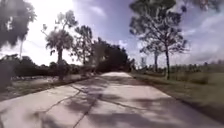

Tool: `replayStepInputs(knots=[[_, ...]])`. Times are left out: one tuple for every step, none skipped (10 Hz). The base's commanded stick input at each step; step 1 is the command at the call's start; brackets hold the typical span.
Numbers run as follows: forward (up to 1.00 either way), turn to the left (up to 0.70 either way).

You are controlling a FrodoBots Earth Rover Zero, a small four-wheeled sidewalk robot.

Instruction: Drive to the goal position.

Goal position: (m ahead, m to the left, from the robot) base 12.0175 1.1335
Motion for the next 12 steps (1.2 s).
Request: replayStepInputs(knots=[[1.00, 0.00], [1.00, 0.00], [1.00, 0.00], [1.00, 0.00], [1.00, 0.00], [1.00, 0.00], [1.00, 0.00], [1.00, 0.00], [1.00, 0.00], [1.00, 0.00], [1.00, 0.00], [1.00, 0.00]])
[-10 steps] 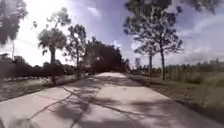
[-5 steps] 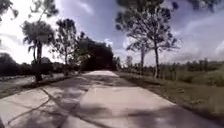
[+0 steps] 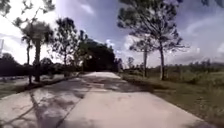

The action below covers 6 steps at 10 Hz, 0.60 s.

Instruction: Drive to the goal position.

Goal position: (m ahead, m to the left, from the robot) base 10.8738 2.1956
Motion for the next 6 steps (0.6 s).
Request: replayStepInputs(knots=[[1.00, 0.00], [1.00, 0.00], [1.00, 0.00], [1.00, 0.00], [1.00, 0.00], [1.00, 0.00]])
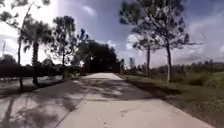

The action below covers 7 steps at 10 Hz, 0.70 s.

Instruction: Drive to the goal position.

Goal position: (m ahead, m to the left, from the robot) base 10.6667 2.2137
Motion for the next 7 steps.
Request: replayStepInputs(knots=[[1.00, 0.00], [1.00, 0.00], [1.00, 0.00], [1.00, 0.00], [1.00, 0.00], [1.00, 0.00], [1.00, 0.00]])
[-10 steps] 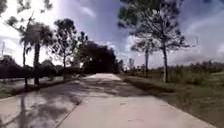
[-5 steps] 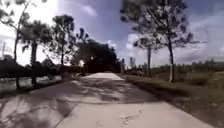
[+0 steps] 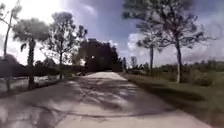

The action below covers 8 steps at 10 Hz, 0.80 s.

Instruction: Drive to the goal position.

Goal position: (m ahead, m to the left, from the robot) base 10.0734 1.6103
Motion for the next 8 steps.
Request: replayStepInputs(knots=[[1.00, 0.00], [1.00, 0.00], [1.00, 0.00], [1.00, 0.00], [1.00, 0.00], [1.00, 0.00], [1.00, 0.00], [1.00, 0.00]])
